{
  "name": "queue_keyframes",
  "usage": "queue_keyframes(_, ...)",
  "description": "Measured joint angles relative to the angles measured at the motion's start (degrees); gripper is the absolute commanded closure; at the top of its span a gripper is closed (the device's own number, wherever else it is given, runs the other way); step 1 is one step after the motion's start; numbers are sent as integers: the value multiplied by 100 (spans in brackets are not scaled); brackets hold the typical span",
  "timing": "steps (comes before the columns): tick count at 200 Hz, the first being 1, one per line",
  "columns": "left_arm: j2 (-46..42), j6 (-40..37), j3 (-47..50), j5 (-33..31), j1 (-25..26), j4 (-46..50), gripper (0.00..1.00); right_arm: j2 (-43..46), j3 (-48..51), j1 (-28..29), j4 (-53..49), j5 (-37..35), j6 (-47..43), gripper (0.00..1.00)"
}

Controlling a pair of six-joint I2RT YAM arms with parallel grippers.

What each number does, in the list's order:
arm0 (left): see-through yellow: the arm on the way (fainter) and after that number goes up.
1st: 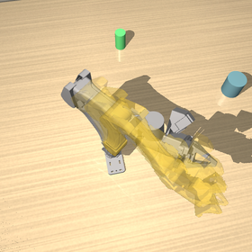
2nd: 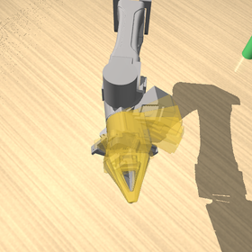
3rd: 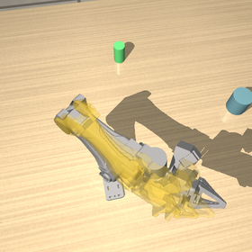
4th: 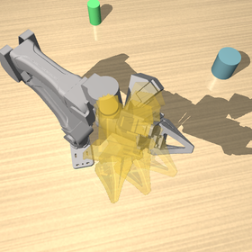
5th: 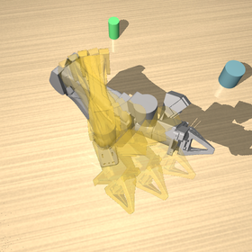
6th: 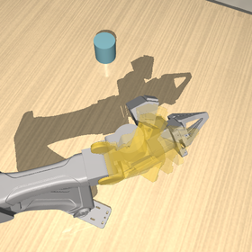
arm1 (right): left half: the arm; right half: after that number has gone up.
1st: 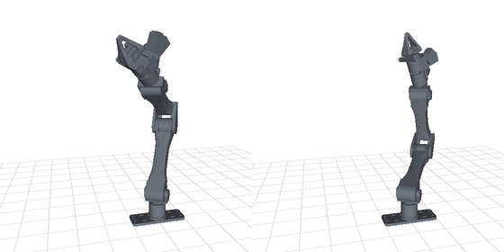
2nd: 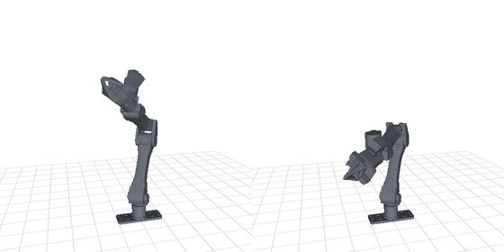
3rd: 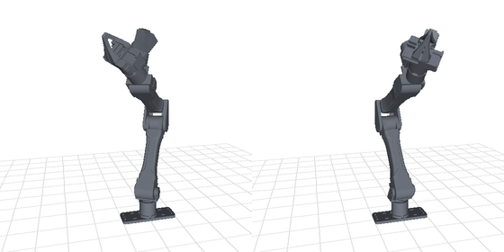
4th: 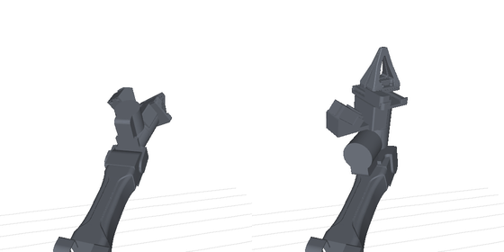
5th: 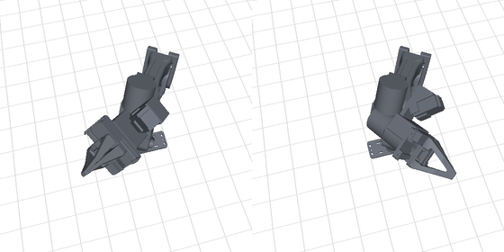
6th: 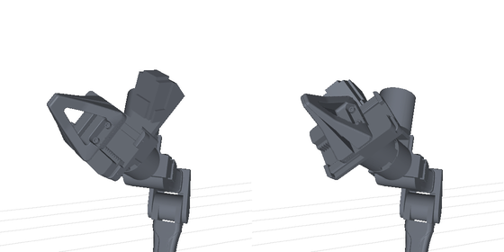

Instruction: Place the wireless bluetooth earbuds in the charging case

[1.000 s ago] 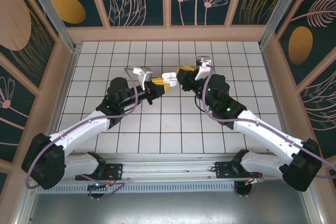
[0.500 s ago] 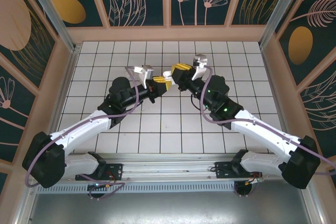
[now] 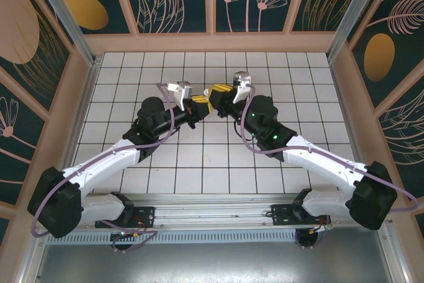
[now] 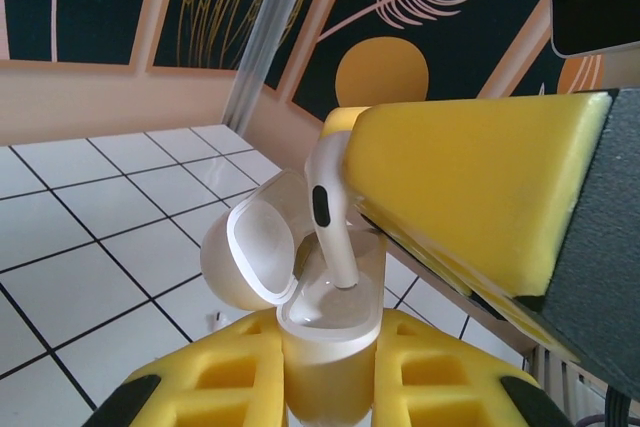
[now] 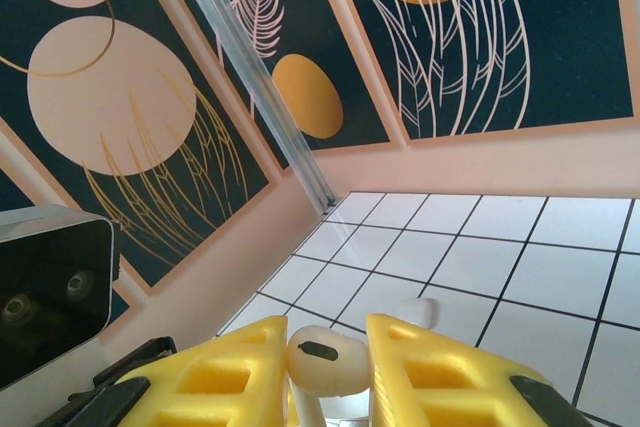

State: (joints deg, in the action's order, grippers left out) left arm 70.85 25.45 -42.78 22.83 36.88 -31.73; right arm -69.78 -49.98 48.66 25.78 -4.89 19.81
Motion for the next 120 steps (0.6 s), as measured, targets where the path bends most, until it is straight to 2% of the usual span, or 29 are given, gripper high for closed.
queue_keyframes(120, -122, -4, 0, -264, 0, 205, 100, -2, 0, 138, -44, 31, -46, 76)
